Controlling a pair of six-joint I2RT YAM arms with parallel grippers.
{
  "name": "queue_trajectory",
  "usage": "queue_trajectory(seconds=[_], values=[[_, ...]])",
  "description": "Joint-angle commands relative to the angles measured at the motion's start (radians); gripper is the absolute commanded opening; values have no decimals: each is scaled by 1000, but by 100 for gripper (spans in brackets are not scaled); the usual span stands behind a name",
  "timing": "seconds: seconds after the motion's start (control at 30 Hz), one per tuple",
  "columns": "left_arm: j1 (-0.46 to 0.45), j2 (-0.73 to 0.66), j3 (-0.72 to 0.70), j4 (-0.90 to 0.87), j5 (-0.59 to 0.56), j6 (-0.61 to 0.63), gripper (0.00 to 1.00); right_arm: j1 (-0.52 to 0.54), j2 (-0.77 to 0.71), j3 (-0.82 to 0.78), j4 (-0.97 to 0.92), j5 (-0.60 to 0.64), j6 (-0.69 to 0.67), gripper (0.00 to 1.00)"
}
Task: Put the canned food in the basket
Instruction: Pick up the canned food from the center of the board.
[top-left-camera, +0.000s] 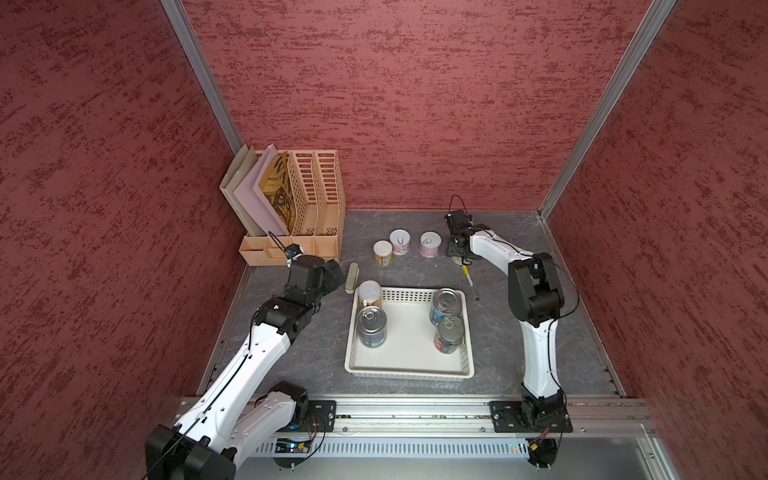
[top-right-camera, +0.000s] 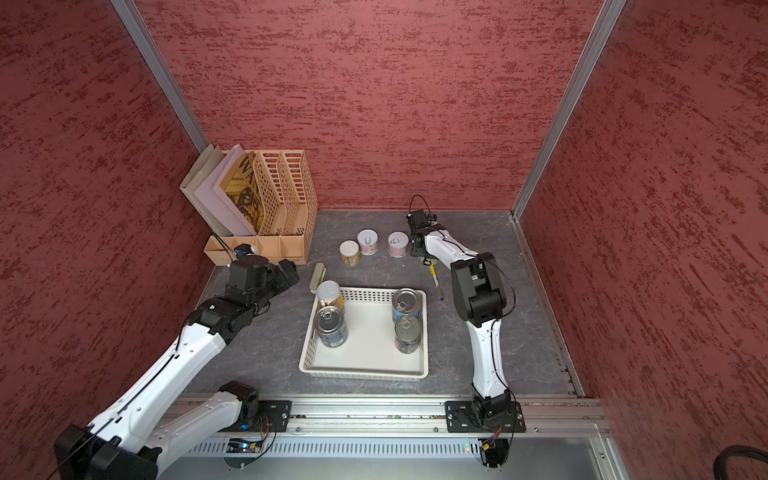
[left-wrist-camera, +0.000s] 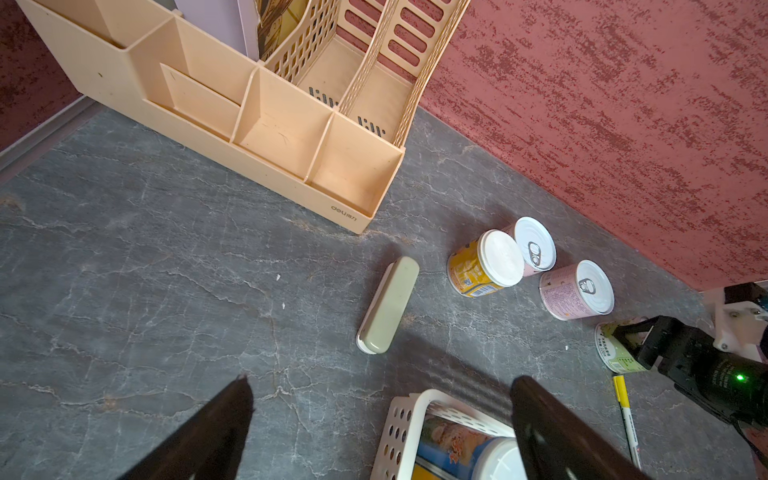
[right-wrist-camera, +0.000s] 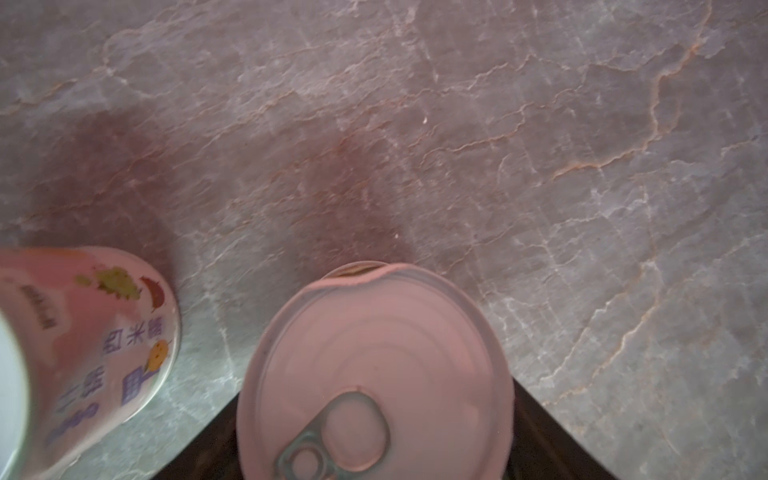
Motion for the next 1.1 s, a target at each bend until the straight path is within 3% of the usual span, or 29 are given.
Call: queue_trajectory(seconds=[0.0,0.27,0.73,0.9,1.07], values=[[8,5,32,-1,12,-6,100,-12,-35,-18,13,-14,-19,70],[9,11,34,1,22,-4,100,-12,-101,-76,59,14,-22,57],[9,10,40,1,47,-4,100,-4,-388,-230,81,5,3,51],[9,7,38,-1,49,-3,100,33,-510,-288,70,10,6,50],[9,1,35,7,58,1,100,137,-657,-345,58,28,-3,49]])
